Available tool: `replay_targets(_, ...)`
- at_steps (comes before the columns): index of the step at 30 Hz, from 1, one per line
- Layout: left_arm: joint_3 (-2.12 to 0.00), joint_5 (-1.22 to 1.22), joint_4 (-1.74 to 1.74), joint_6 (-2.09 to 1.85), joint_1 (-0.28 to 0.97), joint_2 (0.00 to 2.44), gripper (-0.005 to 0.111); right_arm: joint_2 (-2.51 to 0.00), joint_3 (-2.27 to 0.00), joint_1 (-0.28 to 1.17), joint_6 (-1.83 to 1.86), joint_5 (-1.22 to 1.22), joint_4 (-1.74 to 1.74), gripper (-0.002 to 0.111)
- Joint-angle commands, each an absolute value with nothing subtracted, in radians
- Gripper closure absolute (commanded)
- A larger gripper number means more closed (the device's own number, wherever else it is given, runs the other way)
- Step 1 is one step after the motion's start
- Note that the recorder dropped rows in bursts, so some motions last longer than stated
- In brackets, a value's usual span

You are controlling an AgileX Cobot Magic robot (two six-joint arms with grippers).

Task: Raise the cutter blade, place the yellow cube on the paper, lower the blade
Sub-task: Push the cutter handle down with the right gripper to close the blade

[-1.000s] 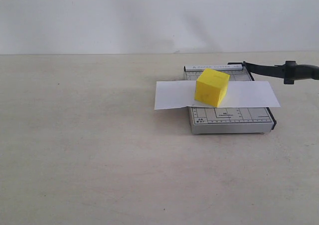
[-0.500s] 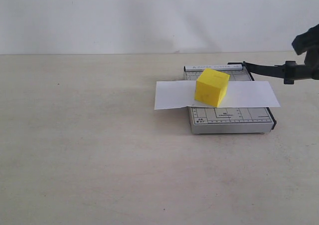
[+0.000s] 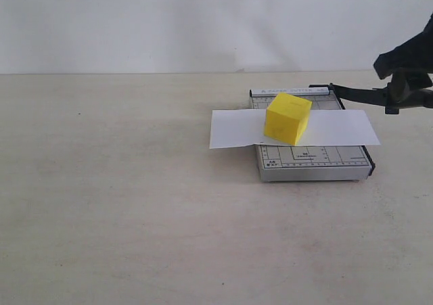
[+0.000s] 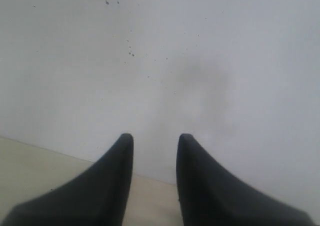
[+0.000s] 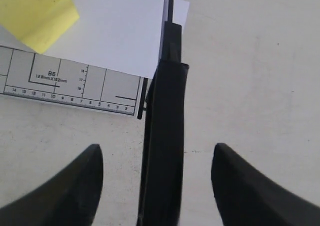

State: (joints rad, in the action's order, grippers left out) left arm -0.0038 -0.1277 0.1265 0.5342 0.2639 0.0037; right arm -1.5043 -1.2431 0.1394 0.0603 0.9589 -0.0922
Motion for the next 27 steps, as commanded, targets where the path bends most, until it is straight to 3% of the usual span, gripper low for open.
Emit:
replay_targets(1, 0.000, -0.126, 0.119, 0.531, 0.260, 0.000, 0.077, -1.534, -1.247, 0.137, 0.080, 0.950, -0.084, 0.048)
replay_targets(3, 0.000, -0.126, 0.119, 0.531, 0.260, 0.000, 0.077, -1.546, -1.247, 0.137, 0.080, 0.950, -0.084, 0.056)
replay_targets(11, 0.000, -0.126, 0.119, 0.531, 0.260, 0.000, 0.077, -1.548, -1.247, 0.137, 0.086, 0.959, -0.086, 0.107)
replay_targets(18, 0.000, -0.126, 0.119, 0.531, 0.260, 0.000, 0.077, -1.520, -1.209, 0.137, 0.086, 0.948, -0.063, 0.108)
replay_targets(27, 0.000, -0.126, 0.119, 0.531, 0.260, 0.000, 0.077, -1.395, -0.914, 0.137, 0.060, 0.756, -0.015, 0.108)
